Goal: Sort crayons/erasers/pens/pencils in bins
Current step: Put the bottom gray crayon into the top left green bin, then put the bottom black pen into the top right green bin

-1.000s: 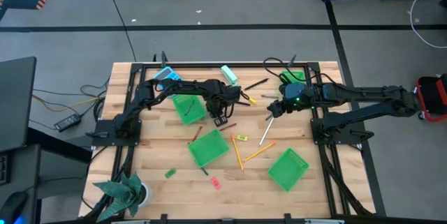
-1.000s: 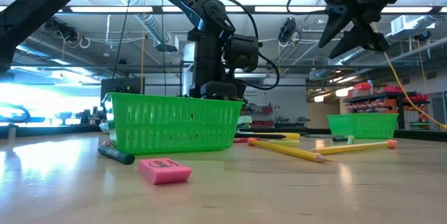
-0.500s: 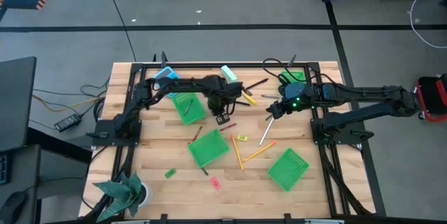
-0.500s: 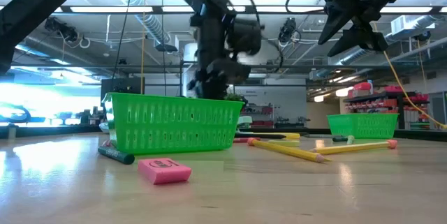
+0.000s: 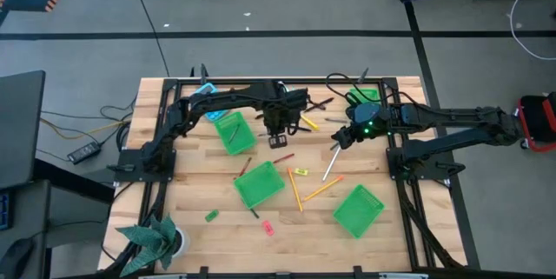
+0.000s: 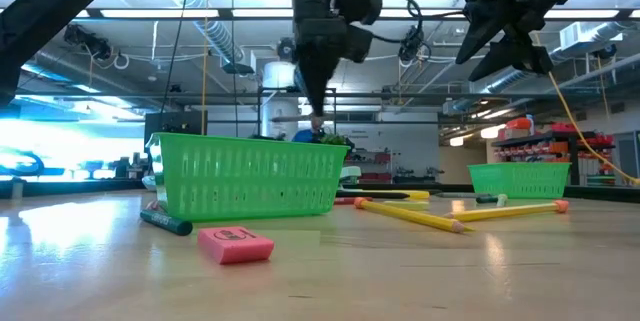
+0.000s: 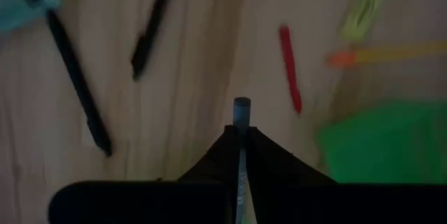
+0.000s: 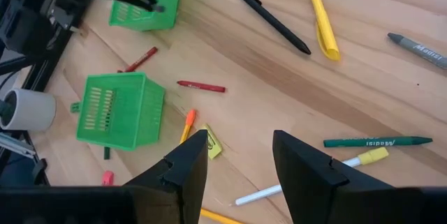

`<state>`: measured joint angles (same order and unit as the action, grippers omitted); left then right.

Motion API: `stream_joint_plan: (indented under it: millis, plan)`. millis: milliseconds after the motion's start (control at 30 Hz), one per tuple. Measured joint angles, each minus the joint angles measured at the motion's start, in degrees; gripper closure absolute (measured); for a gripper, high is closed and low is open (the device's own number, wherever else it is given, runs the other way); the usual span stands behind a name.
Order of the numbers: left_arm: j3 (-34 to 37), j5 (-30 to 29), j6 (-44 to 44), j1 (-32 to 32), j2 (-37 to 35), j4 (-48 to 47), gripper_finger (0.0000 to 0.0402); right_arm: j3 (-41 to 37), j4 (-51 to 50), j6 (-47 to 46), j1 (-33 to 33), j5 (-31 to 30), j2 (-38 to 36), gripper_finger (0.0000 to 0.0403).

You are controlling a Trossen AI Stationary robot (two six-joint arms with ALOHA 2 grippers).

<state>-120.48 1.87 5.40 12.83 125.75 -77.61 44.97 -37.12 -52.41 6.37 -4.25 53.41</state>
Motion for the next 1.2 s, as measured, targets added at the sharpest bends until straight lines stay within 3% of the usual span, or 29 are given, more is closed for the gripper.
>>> stream_joint_plan:
  millis: [200, 633, 1033, 1200]
  plan:
    - [0.1, -0.2, 5.9, -0.1, -0.9, -7.6, 0.0377, 0.0, 0.0, 0.4, 0.0, -1.4, 0.0, 0.0235]
    - [1.2, -0.5, 10.7, 3.2, -5.8, -10.1, 0.0394, 0.0, 0.9, -1.5, 0.0, -2.6, 0.0, 0.0235]
    - [26.7, -0.5, 10.5, 6.6, -23.3, 1.7, 0.0382, 0.0, 1.2, -2.5, 0.0, -2.7, 0.0, 0.0235]
    - [32.9, -0.4, 7.1, 5.9, -28.2, 4.5, 0.0368, 0.0, 1.0, 6.7, -1.8, 2.1, 0.4, 0.0235]
